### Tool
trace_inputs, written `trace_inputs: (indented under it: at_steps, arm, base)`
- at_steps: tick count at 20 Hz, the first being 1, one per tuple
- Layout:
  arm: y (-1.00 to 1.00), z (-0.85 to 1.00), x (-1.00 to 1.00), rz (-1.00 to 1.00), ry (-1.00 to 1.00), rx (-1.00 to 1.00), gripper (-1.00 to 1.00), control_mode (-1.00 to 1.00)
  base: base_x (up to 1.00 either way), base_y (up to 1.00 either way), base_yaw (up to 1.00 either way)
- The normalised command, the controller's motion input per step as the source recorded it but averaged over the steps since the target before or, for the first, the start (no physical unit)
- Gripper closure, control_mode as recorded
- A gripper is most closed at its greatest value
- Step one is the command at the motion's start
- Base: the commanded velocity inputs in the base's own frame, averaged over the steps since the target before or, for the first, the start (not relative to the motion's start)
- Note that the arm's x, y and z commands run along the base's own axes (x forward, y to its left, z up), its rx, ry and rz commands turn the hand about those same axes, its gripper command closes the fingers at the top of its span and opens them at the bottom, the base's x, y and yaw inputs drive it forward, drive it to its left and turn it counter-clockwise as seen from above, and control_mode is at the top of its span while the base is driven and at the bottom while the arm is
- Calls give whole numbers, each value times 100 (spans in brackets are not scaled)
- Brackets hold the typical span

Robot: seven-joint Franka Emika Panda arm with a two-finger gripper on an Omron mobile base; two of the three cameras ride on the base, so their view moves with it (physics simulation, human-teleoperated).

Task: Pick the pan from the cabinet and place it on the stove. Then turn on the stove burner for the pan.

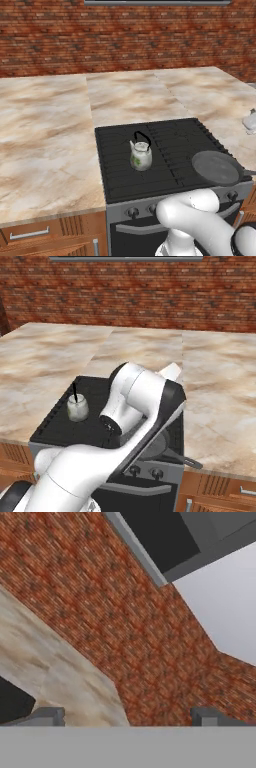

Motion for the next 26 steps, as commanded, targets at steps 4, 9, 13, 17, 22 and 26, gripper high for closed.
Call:
trace_inputs:
  at_steps: [4,9,13,17,22,26]
  arm:
    - [-15,58,-31,0,0,72,-100,-100]
    - [-14,57,-35,0,0,72,-100,-100]
    - [-13,55,-37,0,0,73,-100,-100]
    - [-11,56,-33,0,0,72,-100,-100]
    - [-10,57,-32,0,0,71,-100,-100]
    - [-9,54,-29,0,0,72,-100,-100]
  base:
    - [0,0,0]
    - [0,0,0]
    - [0,0,0]
    - [0,0,0]
    - [0,0,0]
    - [0,0,0]
